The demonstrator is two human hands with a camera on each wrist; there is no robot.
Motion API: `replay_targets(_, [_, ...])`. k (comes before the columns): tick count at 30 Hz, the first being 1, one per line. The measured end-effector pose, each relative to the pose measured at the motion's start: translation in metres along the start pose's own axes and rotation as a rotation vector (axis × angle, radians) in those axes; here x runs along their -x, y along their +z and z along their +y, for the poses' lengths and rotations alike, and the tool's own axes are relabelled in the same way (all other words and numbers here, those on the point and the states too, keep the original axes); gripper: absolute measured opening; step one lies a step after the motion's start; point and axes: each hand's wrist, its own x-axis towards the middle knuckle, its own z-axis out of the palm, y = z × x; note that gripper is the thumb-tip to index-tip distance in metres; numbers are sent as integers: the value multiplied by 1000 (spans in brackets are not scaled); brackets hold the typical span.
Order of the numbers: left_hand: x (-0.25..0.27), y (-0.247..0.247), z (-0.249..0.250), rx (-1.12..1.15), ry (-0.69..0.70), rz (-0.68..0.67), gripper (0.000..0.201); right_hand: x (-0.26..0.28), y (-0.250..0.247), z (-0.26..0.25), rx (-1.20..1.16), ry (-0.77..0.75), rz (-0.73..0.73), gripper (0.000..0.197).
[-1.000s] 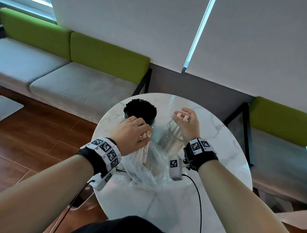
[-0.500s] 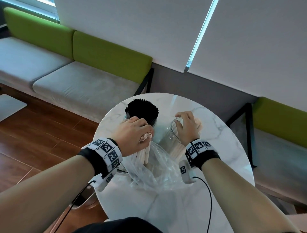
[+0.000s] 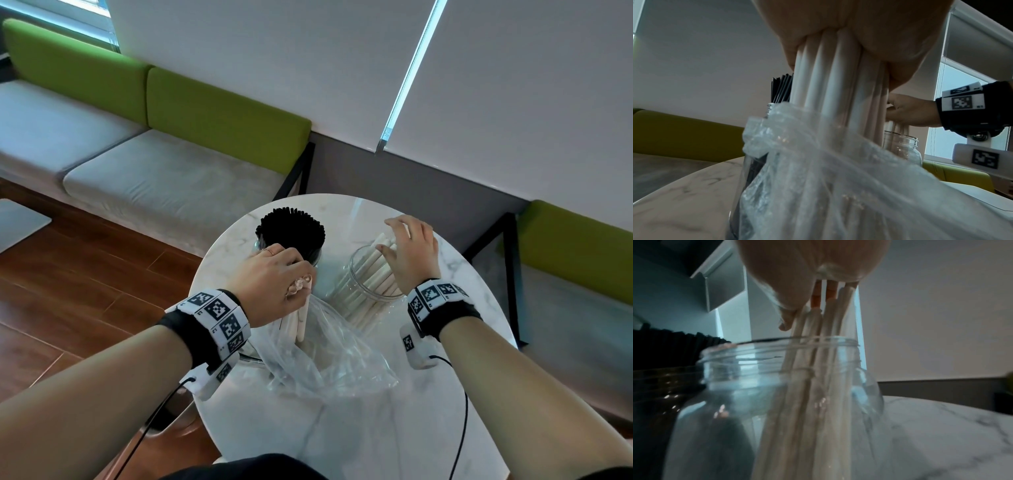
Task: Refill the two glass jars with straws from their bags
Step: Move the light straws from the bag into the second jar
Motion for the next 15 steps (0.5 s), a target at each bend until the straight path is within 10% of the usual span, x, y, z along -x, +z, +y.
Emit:
replay_targets(6, [0, 0, 0, -7, 1, 4, 23, 5, 5, 10, -292, 130, 85, 47])
replay_targets(15, [0, -1, 1, -6, -1, 9, 25, -1, 16, 3, -146, 143, -163, 49])
